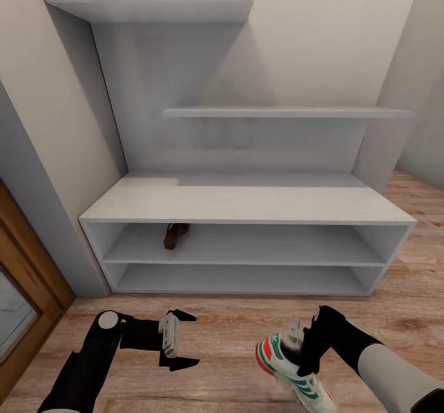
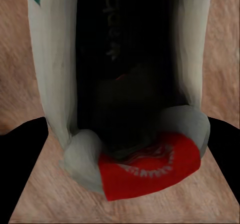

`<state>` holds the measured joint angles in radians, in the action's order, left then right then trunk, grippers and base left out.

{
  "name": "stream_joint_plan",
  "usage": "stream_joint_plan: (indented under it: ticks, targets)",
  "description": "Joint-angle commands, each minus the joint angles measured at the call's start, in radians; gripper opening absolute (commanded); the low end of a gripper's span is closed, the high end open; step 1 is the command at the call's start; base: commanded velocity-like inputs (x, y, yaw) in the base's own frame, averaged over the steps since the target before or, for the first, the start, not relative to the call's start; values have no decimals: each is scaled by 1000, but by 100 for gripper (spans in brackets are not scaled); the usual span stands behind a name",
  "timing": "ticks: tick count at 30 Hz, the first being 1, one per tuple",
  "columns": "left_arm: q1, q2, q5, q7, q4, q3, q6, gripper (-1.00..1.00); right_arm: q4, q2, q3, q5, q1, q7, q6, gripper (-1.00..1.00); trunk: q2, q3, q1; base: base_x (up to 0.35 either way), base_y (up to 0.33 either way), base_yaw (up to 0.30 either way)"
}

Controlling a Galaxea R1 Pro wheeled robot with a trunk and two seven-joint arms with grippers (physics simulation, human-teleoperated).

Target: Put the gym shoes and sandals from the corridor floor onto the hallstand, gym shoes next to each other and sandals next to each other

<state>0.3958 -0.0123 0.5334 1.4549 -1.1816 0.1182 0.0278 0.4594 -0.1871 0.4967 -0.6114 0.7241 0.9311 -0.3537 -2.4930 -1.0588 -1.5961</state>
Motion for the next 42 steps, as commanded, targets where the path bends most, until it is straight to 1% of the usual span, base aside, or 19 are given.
stream_joint_plan:
  ticks: [1,4,7,11,15,18,20,25,28,31,35,42]
  targets:
    - [0,1,0,0,0,0,0,100,12,4,0,-30,0,2,-1,-100,0,0,0,0,0,0]
    - [0,2,1,0,1,0,0,100,42,24,0,-110,0,4,-2,-100,0,0,0,0,0,0]
    - [0,2,2,1,2,0,0,100,61,51,0,-163,0,5,-1,-100,0,0,0,0,0,0]
    - [0,3,3,2,2,1,0,100,74,80,0,-197,0,5,0,-100,0,0,0,0,0,0]
    - [0,6,4,2,2,1,0,100,81,95,3,-222,0,5,1,-100,0,0,0,0,0,0]
    - [0,8,5,1,2,1,-1,100,97,107,17,-251,0,6,2,-100,0,0,0,0,0,0]
    - [0,8,5,1,2,1,-1,100,112,115,36,-267,0,7,2,-100,0,0,0,0,0,0]
    - [0,9,5,0,2,1,-2,100,130,145,108,-285,0,8,2,-100,0,0,0,0,0,0]
    - [0,9,5,0,2,2,-2,100,134,167,135,-289,0,9,2,-100,0,0,0,0,0,0]
    - [0,9,5,-1,2,2,-2,100,138,186,149,-291,0,9,2,-100,0,0,0,0,0,0]
    - [0,9,5,-1,2,3,-2,100,151,207,158,-293,0,9,2,-100,0,0,0,0,0,0]
    - [0,9,5,-1,2,3,-2,100,202,222,162,-293,0,9,0,-100,0,0,0,0,0,0]
